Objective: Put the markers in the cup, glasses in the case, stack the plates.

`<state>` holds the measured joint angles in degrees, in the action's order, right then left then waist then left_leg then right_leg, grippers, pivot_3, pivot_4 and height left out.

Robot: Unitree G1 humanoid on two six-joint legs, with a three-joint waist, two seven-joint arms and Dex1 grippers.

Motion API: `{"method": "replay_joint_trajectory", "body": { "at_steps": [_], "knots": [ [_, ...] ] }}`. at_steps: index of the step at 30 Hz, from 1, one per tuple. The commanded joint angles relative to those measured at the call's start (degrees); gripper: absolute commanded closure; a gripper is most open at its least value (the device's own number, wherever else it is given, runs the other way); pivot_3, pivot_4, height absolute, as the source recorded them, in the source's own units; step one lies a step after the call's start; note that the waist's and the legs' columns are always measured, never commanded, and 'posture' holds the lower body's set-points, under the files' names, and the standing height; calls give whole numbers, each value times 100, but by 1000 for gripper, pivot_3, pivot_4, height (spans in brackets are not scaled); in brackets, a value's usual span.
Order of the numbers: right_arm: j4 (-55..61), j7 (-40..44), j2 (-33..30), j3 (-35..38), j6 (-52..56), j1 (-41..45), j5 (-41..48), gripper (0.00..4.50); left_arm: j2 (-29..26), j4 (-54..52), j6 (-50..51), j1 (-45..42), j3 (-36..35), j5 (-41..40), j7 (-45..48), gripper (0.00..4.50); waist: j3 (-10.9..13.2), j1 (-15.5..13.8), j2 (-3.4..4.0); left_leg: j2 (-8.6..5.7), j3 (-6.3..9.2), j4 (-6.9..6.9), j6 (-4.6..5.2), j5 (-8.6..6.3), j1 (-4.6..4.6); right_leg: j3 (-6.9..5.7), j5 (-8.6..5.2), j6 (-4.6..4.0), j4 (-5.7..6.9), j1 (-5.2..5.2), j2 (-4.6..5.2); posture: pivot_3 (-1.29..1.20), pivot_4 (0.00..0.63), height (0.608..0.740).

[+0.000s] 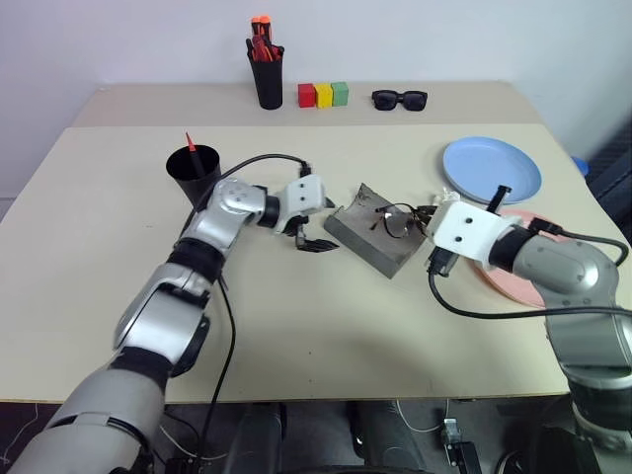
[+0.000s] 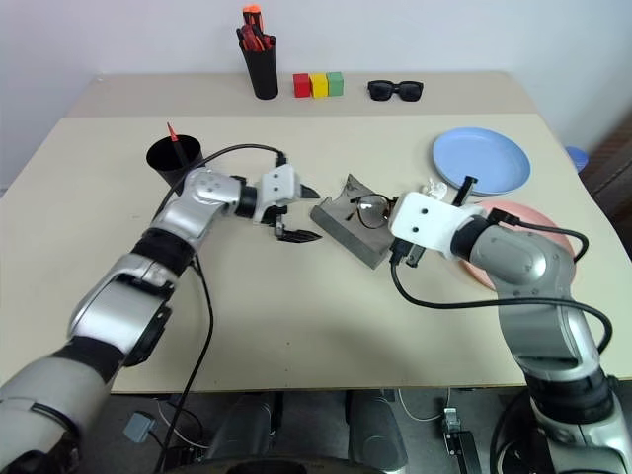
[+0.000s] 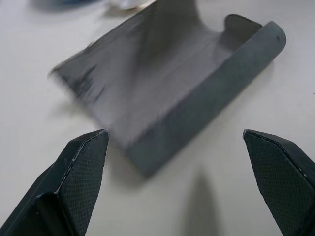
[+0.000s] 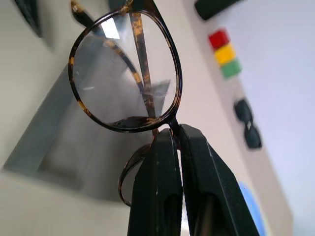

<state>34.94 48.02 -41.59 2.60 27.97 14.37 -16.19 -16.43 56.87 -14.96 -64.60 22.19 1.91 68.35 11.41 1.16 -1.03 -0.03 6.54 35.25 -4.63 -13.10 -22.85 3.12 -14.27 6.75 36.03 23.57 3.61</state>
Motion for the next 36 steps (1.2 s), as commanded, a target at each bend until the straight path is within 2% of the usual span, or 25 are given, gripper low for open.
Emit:
{"method": "replay_joint_trajectory", "body": {
  "at_steps": [1, 2, 5, 11, 12, 13, 15, 18, 21, 25, 32, 35, 36],
  "knots": [
    [485, -202, -52, 155, 182, -173, -45, 4479, 224, 775, -576, -447, 135, 443, 164, 0, 0, 2, 0, 0, 0, 1, 0, 0, 0, 0, 0, 0, 2, 0, 0, 0, 150, 740],
    [536, -237, -54, 159, 229, -231, -50, 4479, 282, 949, -655, -552, 191, 573, 228, 0, 0, 2, 0, 0, 0, 4, 0, 0, 1, 0, 0, 1, 3, -1, -1, 0, 150, 740],
    [650, -310, -79, 183, 348, -326, -38, 4500, 350, 1306, -676, -774, 204, 817, 396, 844, 1, 2, -2, 0, 0, 7, 0, 0, 1, 0, -1, 2, 5, -1, -1, 0, 150, 740],
    [598, -403, -146, 180, 348, -327, 7, 4500, 226, 1446, -606, -803, 85, 977, 796, 3831, 1, -2, -2, 0, 1, 14, 0, 0, 3, 0, -2, 3, 7, -7, -1, 0, 150, 740],
    [544, -419, -149, 153, 326, -276, 21, 4500, 174, 1419, -544, -766, 41, 949, 891, 4263, 1, -4, -2, 0, 3, 14, 0, 0, 2, 0, -2, 3, 7, -7, -1, 0, 150, 740],
    [509, -431, -152, 133, 313, -242, 34, 4500, 141, 1400, -501, -742, 4, 932, 957, 4392, 1, -2, -2, 0, 3, 13, 0, 0, 2, 0, -2, 3, 8, -6, -1, 0, 150, 740],
    [410, -445, -163, 89, 250, -165, 59, 4500, 41, 1227, -375, -654, -73, 868, 1183, 4392, 1, 7, -1, 0, 4, 13, 0, 0, 3, -1, -2, 3, 9, -7, -1, 0, 150, 740],
    [184, -462, -179, -13, 94, 14, 104, 4500, -142, 542, 439, -450, -303, 472, 1905, 4392, 1, 13, -1, 1, 4, 13, 0, 0, 5, 0, -2, 3, 13, -7, -2, 0, 150, 740],
    [-47, -466, -205, -96, -61, 210, 158, 4500, -571, -1160, 1641, 185, -298, 22, 2385, 4392, 2, 59, 2, 1, 4, 11, 0, 1, 5, 1, -2, 3, 14, -6, -1, 0, 150, 740],
    [-298, -414, -254, -183, -234, 426, 259, 4500, -1381, -4007, 3427, 1327, -78, -386, 2400, 4392, 3, 148, 4, 2, 8, 3, -1, 1, 7, 1, -2, 3, 20, -6, 1, 0, 150, 740],
    [-490, -327, -280, -443, -414, 600, 374, 4500, -1844, -6130, 5279, 2062, -80, -683, 1972, 4392, 3, 128, 5, 2, 9, 20, -2, 2, 18, -1, -3, 1, 24, -20, -1, 0, 150, 740],
    [-511, -322, -206, -604, -416, 725, 420, 4500, -1896, -6706, 5805, 2298, -127, -925, 1711, 3535, 3, 141, 5, 2, 7, 23, -2, 2, 21, 0, -3, 0, 24, -23, -1, 0, 150, 740],
    [-517, -321, -191, -642, -413, 756, 432, 4500, -1906, -6848, 5901, 2357, -157, -1012, 1651, 3096, 3, 146, 5, 3, 7, 23, -2, 2, 23, 0, -3, 0, 26, -23, -1, 0, 150, 740]
  ]
}}
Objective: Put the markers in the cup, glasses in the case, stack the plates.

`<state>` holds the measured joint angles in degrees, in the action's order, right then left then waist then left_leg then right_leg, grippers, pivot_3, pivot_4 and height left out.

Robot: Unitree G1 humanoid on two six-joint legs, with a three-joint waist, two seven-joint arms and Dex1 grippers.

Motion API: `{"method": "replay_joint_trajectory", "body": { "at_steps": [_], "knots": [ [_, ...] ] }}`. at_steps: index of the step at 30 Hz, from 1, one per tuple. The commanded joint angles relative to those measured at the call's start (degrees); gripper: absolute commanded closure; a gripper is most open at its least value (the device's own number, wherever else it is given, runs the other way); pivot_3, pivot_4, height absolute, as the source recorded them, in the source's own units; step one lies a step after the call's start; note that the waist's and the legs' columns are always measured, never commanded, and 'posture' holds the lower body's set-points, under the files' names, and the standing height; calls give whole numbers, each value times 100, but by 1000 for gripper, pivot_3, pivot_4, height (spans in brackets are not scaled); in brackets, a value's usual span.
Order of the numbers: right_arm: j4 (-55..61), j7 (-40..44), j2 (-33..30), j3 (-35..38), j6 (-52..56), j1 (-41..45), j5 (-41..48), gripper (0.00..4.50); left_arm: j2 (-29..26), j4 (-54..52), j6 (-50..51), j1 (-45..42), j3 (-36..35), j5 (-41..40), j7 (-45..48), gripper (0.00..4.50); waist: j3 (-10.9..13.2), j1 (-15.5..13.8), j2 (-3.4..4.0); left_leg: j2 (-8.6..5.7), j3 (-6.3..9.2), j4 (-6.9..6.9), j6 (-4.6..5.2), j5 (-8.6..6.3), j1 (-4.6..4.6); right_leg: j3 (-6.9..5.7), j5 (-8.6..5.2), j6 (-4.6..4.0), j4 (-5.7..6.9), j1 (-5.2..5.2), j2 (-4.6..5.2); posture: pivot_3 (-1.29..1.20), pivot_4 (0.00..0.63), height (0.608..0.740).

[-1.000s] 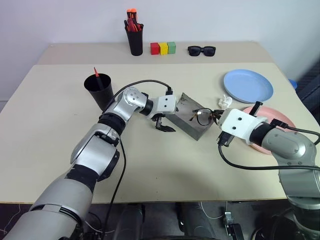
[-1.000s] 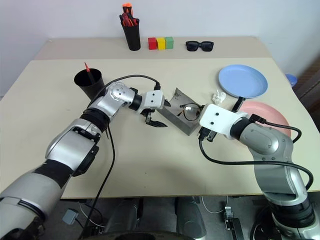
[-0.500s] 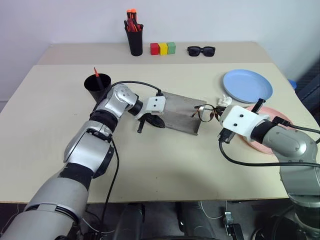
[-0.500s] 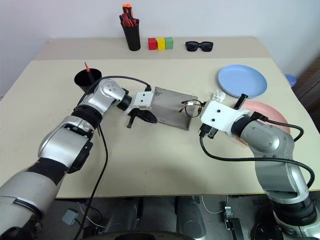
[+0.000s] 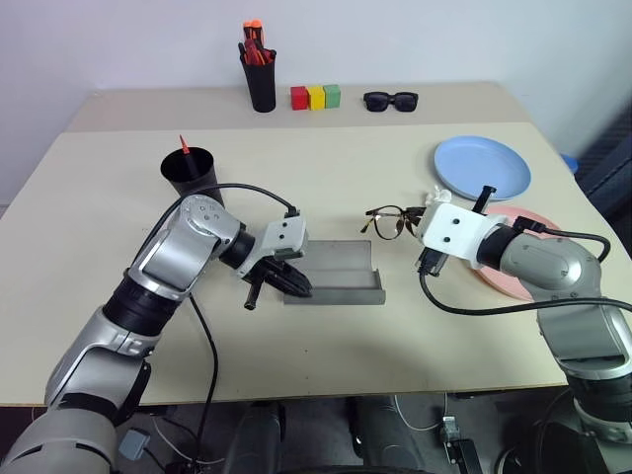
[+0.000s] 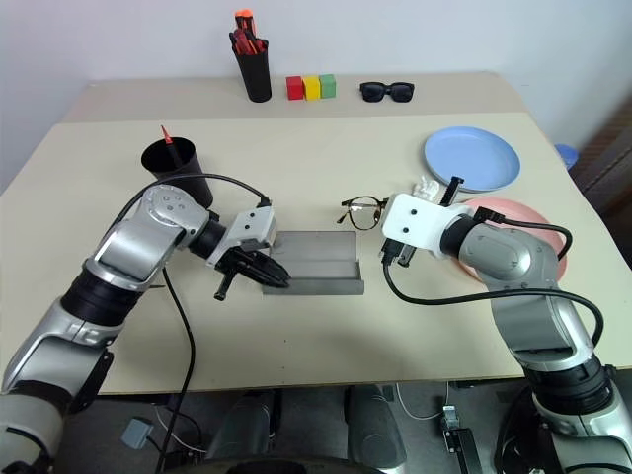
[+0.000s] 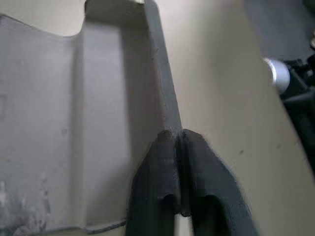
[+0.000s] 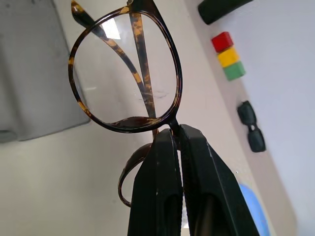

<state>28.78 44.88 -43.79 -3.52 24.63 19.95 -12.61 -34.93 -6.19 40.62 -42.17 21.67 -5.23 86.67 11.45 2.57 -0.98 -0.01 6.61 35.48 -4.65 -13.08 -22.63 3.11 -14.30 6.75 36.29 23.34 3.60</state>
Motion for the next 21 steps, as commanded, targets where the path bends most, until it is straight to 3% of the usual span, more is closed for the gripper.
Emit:
{"method": "replay_joint_trajectory", "body": {
  "at_steps": [1, 3, 7, 12, 15, 21],
  "knots": [
    [97, 6, 43, -78, -68, 235, 90, 4500, -71, -648, 346, 185, -157, -328, -307, 2594, 0, 8, 0, 2, 0, -1, 0, 0, 2, 0, 0, 0, 0, 0, -2, 0, 150, 740],
    [117, 66, 36, -150, -34, 277, 146, 4500, -96, -719, 358, 280, -323, -427, -555, 1662, 0, -4, 0, 3, 0, -3, 0, 0, 4, 0, 0, -1, 2, 1, -2, 0, 150, 740],
    [262, 188, -1, -274, 77, 326, 210, 4500, -123, -591, 379, 342, -936, -895, -910, 1662, 0, -7, 0, 2, -1, -2, 0, 0, 3, 1, 0, -1, 1, 0, 0, 0, 150, 740],
    [1114, 241, 562, -898, 1200, 510, 465, 4500, -789, 148, 167, 732, -2258, -1079, -1531, 1662, 0, 92, 1, 8, 0, -21, 0, 0, 20, 0, -4, -9, 7, 3, -7, 0, 150, 740],
    [1216, 93, 894, -1247, 1738, 735, 396, 4500, -1160, 74, -202, 1285, -2380, -907, -1781, 1662, -1, 119, 2, 8, 1, -24, 0, 0, 20, 0, -7, -14, 15, 6, -4, 0, 150, 740],
    [1009, -144, 1131, -2054, 2153, 940, 132, 4500, -1314, -360, -474, 2055, -2372, -980, -2064, 1662, -3, -35, -3, 5, -1, -17, -1, 0, 13, -1, -8, -17, 2, 0, 1, 0, 150, 740]
  ]
}}
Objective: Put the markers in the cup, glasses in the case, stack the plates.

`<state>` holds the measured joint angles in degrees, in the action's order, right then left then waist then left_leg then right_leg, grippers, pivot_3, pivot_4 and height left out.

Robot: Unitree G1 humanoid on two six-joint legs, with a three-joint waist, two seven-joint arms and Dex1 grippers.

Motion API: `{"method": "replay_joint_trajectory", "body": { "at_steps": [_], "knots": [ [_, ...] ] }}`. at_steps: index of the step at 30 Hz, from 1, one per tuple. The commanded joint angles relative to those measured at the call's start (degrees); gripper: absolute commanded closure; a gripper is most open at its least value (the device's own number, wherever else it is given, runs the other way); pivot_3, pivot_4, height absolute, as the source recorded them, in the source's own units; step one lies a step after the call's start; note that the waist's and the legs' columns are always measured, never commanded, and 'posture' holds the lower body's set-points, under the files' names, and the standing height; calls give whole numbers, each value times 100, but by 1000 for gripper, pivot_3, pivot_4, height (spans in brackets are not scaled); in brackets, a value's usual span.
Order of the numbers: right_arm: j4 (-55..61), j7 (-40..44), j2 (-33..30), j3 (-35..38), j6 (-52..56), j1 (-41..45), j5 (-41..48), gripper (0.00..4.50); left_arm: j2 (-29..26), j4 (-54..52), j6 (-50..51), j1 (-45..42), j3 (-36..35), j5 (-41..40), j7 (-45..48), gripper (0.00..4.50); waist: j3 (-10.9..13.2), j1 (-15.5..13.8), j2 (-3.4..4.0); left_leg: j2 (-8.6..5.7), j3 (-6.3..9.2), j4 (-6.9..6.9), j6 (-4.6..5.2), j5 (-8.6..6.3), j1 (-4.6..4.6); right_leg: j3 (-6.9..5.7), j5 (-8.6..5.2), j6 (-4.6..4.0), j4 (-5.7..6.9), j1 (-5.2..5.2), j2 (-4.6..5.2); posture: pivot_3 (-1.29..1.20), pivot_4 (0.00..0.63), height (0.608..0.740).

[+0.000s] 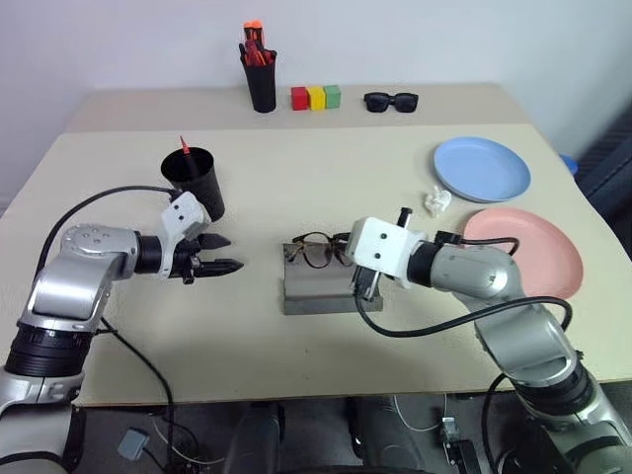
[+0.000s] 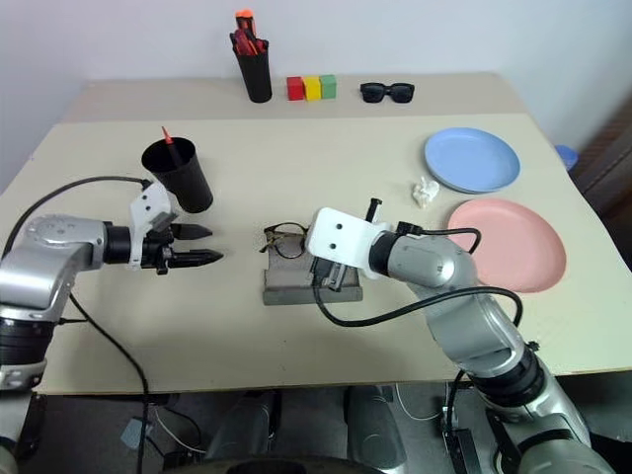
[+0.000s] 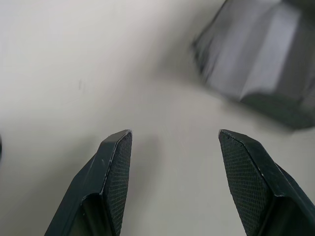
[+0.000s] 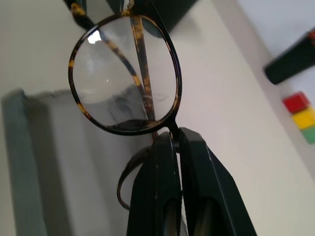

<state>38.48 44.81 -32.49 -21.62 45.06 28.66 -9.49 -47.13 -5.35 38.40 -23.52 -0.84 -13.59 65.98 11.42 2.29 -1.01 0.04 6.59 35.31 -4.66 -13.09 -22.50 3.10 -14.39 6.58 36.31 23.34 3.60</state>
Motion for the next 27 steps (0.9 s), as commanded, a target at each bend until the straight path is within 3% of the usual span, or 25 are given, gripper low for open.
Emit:
{"method": "replay_joint_trajectory", "body": {
  "at_steps": [1, 6, 14, 17, 22, 27],
  "knots": [
    [15, -154, -21, -357, 174, 46, -227, 4500, -97, -547, -275, 327, -156, -222, 18, 1662, 0, -9, 0, 0, 0, -3, 0, 0, -1, 0, -2, -3, -4, 1, 0, 0, 150, 740],
    [110, -152, -162, -512, 739, 1, -240, 4500, -143, -936, -429, 839, -237, -415, -14, 1662, 0, 12, 0, 1, -1, -5, 0, 0, -1, 0, -7, -14, -3, 4, -1, 0, 150, 740],
    [266, -127, -505, -681, 1091, 23, -193, 4500, -69, -1018, -266, 703, -135, -616, -262, 1662, 0, 19, 0, 1, -1, -5, 0, 0, 2, -1, -7, -16, 0, 4, -2, 0, 150, 740],
    [344, -77, -507, -660, 1174, 47, -78, 3589, -64, -961, -279, 631, -88, -665, -294, 1630, 0, 23, 0, 1, -1, -4, 0, 0, 2, 0, -7, -15, 0, 4, -2, 0, 150, 740],
    [471, -47, -425, -428, 1273, 118, 146, 1164, -16, -913, -293, 522, -61, -705, -358, 1630, 0, 21, 0, 1, -1, -5, 0, 0, 1, -1, -7, -15, 0, 4, -2, 0, 150, 740],
    [366, 115, -520, 221, 1024, 98, 622, 1164, 216, -658, -315, 170, -8, -748, -526, 1630, 0, 7, 0, 1, -1, -4, 0, 0, 1, -1, -6, -13, -1, 3, -2, 0, 150, 740]
  ]
}}
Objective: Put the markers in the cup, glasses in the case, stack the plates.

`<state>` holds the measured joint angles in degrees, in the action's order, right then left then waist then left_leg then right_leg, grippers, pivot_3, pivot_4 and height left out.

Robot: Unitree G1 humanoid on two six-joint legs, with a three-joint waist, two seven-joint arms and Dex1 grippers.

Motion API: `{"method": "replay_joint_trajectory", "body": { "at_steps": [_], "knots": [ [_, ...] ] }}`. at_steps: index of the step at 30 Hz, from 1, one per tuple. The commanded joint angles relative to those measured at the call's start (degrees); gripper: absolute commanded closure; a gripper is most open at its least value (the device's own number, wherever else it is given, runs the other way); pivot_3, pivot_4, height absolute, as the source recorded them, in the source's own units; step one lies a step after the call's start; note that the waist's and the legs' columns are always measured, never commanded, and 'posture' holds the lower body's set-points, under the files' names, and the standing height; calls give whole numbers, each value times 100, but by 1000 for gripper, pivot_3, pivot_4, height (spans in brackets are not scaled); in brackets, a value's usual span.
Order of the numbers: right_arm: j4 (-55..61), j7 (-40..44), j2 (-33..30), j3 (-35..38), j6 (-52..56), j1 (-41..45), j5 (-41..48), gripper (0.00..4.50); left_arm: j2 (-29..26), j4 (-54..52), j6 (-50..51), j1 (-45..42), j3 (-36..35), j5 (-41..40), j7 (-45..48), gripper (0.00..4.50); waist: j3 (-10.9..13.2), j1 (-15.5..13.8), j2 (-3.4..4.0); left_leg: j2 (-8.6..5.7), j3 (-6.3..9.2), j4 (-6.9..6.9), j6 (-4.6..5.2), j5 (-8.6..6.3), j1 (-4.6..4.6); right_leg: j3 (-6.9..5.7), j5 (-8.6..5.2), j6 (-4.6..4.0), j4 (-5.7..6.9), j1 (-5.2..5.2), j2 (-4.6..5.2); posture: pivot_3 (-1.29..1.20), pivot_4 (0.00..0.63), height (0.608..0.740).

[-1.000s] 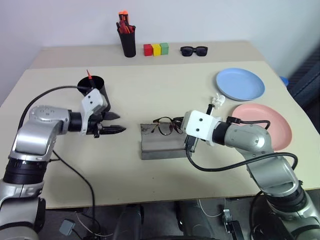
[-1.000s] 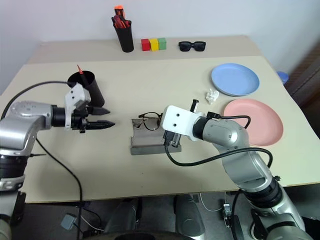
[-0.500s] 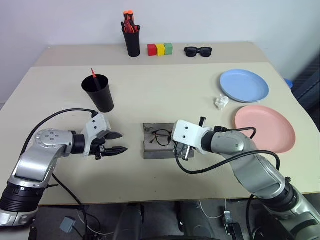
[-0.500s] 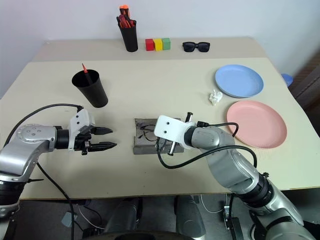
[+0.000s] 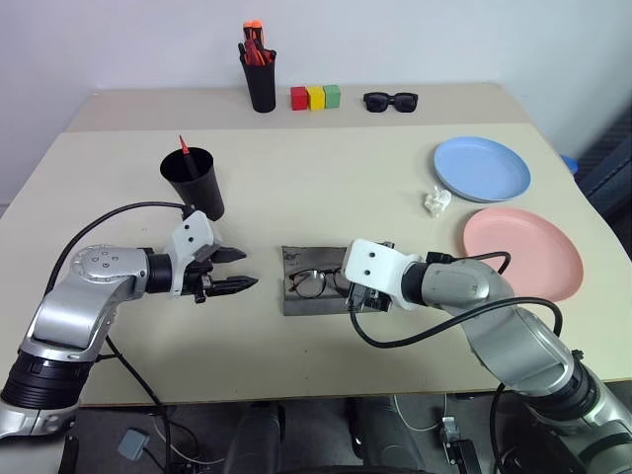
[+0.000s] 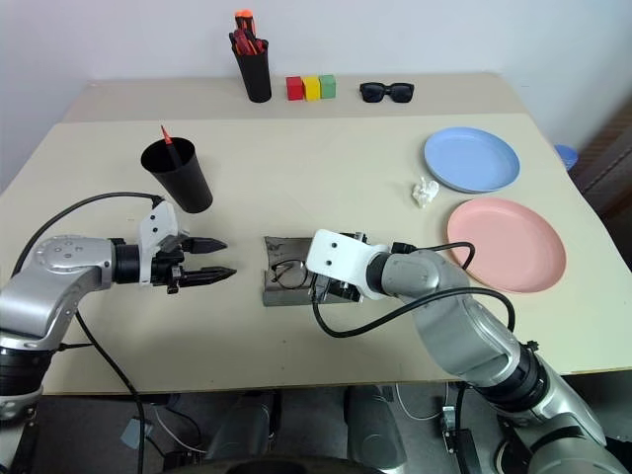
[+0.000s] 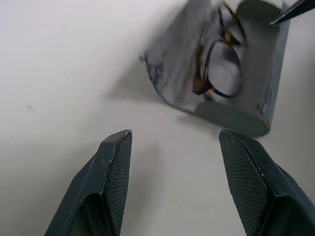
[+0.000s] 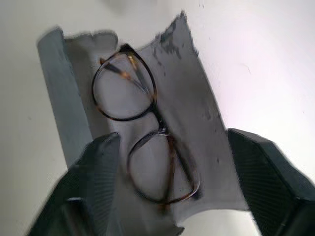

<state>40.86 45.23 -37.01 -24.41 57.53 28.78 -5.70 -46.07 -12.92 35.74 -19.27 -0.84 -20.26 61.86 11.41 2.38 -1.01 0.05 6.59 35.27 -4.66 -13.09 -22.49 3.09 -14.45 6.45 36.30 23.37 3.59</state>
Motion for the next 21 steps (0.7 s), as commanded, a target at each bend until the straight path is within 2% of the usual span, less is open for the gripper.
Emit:
{"method": "replay_joint_trajectory", "body": {
  "at_steps": [1, 5, 8, 12, 17, 21],
  "knots": [
    [96, 83, -113, 579, -300, 62, 291, 1164, 159, 153, -60, -327, 13, -75, -150, 1630, 0, -6, 0, 0, 0, 1, 0, 0, 0, 0, 4, 6, 0, -1, 0, 0, 150, 740],
    [91, 110, -189, 633, -542, -60, 465, 1164, 441, 582, -128, -730, 86, -50, -296, 1630, 0, 3, 0, 0, 0, -1, 0, 0, 0, -1, 8, 15, -3, -1, 0, 0, 150, 740],
    [92, 95, -169, 681, -677, -133, 613, 1089, 802, 1046, -117, -1219, 251, -8, -434, 2426, 0, 1, -1, 0, 1, 1, 0, 0, 0, -3, 8, 15, -1, -2, -1, 0, 150, 740],
    [5, 30, -236, 727, -890, -179, 647, 1089, 1211, 1688, -270, -1796, 683, 321, -555, 4419, 0, 0, -1, -1, 1, 3, 0, 0, -2, -3, 9, 17, -2, -3, -1, 0, 150, 740],
    [58, 300, -533, 1426, -1455, -553, 1021, 1089, 1723, 3010, -798, -2600, 1557, 1023, -335, 4471, 0, -39, -1, -2, 1, 4, 0, 0, -2, -3, 10, 18, -3, -4, -1, 0, 150, 740],
    [353, 557, -658, 2152, -1541, -1052, 1634, 1089, 1727, 3400, -1108, -2766, 1821, 1114, 310, 4471, -1, 17, -1, -3, 0, -2, 0, 0, -4, -2, 10, 19, -11, -5, -1, 0, 150, 740]
  ]
}}
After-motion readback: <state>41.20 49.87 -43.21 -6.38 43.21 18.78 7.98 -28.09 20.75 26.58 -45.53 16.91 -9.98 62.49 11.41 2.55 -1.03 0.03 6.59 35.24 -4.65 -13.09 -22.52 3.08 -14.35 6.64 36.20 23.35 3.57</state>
